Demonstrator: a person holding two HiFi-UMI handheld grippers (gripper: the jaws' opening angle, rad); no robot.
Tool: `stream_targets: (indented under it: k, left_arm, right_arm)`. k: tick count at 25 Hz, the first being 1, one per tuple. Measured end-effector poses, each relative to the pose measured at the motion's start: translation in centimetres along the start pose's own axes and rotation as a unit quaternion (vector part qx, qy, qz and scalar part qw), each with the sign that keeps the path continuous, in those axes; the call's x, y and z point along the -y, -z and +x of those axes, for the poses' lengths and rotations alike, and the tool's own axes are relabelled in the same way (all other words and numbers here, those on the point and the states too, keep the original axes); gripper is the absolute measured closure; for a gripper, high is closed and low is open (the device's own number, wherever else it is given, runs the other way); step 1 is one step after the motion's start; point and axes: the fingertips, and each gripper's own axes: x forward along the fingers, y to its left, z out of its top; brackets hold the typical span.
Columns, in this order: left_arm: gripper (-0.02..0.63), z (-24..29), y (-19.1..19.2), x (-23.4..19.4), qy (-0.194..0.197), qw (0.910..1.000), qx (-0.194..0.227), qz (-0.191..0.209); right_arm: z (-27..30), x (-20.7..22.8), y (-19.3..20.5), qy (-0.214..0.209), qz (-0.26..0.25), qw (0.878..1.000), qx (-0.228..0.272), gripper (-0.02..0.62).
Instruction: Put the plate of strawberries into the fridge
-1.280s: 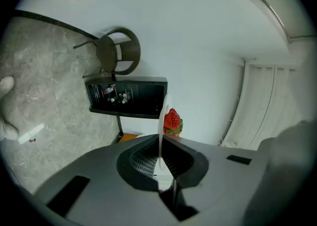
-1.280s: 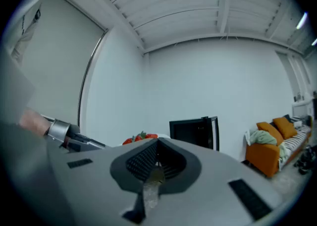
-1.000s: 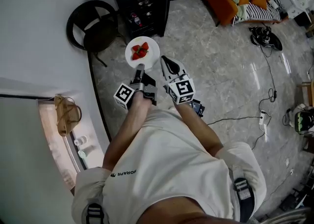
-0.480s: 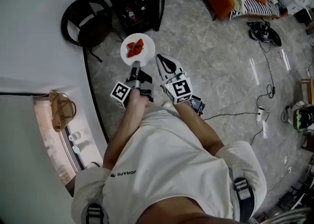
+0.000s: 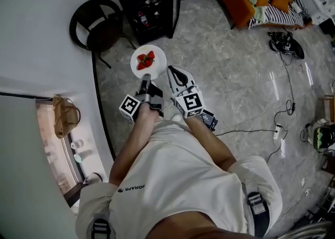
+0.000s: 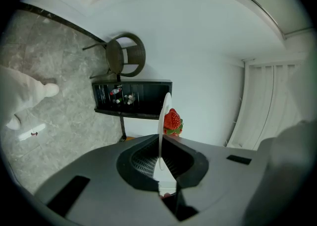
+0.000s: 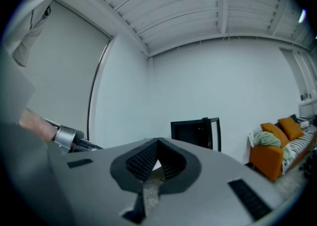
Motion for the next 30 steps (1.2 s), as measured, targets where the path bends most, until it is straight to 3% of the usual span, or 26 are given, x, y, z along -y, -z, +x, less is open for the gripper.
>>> stream_targets:
  k: [9,15,21,30]
  left_arm:
    - [0.595,4.5,-0.5,-1.3,-0.007,0.9999,0.001,-0.012]
    - [0.595,12.0,-2.2,-0.9,-0.015,0.9998,-0.011,-0.012]
    - [0.595,14.6,-3.3,-1.1,-0.006,0.9999,-0.013,-0.008]
    - [0.595,26.4,-10.4,1.4,-0.018,0.9996,-0.022,-0.004]
  right_arm:
    - [3.1,3.1,0.9,-0.003,-0.011,1.0,-0.011,0.583]
    - [9.4,7.2,1.2,0.0,-0.008,1.0,-0.018,0.583]
    - [11.6,8.4,1.3,0.001,-0.009,1.0,-0.006,0.583]
    - [25.2,12.4,0.0,-0.002,-0.004,1.0,-0.01,0.583]
